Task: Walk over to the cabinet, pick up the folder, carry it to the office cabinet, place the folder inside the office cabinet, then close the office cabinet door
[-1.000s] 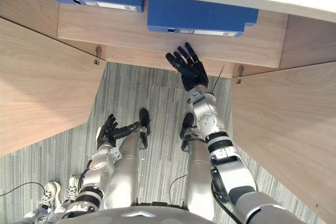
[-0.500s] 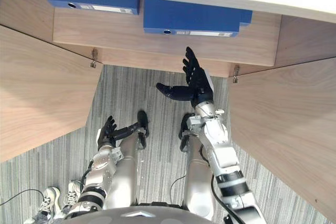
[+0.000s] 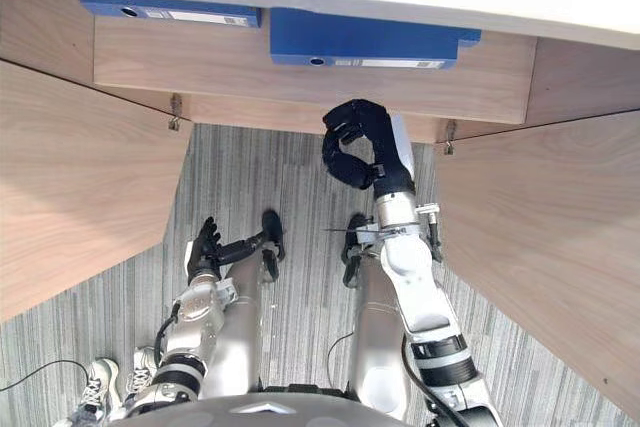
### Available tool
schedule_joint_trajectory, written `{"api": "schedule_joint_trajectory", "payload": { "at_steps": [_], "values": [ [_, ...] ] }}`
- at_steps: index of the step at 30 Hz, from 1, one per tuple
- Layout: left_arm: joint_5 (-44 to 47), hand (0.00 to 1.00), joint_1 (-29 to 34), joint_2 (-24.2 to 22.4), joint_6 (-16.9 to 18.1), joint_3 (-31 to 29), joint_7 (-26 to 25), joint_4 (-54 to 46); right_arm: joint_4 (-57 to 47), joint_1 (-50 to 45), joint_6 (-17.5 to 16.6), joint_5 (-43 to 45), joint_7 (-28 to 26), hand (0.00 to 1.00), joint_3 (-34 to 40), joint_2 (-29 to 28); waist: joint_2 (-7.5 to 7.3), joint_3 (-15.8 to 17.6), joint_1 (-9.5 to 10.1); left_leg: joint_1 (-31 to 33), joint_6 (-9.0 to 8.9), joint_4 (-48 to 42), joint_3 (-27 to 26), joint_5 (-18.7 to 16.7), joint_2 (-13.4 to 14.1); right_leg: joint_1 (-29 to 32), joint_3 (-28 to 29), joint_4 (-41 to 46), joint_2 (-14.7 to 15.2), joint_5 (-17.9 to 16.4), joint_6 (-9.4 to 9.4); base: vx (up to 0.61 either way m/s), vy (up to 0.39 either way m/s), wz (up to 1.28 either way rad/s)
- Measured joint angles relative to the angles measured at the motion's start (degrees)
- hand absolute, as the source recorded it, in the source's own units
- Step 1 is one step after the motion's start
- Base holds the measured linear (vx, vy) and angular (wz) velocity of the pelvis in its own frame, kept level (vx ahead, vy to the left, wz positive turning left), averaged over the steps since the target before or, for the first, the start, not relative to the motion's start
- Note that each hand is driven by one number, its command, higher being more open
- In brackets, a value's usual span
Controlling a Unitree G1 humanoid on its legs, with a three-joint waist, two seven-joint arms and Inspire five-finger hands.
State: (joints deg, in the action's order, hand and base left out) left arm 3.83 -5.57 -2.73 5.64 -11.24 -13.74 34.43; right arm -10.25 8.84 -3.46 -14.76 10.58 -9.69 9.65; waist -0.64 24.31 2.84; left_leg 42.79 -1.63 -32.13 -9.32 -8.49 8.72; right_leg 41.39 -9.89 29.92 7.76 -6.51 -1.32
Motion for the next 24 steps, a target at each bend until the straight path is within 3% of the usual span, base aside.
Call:
{"api": "schedule_joint_trajectory", "payload": {
  "at_steps": [9,24],
  "values": [
    [-0.01,1.0,0.02,0.04,0.11,-0.54,-0.95,-1.26,4.29,10.09,1.08,-3.41,4.08,0.0,2.61,0.36,0.03,0.65,0.64,1.37,0.2,-0.24,0.1,0.12,-0.06,1.67,0.29,0.71,0.11,0.02,0.0,0.0,0.0,0.0],
    [0.52,1.0,-0.28,0.49,1.3,-0.91,-1.41,-1.96,18.94,31.85,4.7,-2.01,8.24,0.0,6.73,6.11,0.83,1.72,1.83,4.82,0.47,0.76,1.34,1.34,-1.4,4.78,-1.1,1.14,1.34,-0.02,0.04,0.0,-0.007,0.06]
  ]
}}
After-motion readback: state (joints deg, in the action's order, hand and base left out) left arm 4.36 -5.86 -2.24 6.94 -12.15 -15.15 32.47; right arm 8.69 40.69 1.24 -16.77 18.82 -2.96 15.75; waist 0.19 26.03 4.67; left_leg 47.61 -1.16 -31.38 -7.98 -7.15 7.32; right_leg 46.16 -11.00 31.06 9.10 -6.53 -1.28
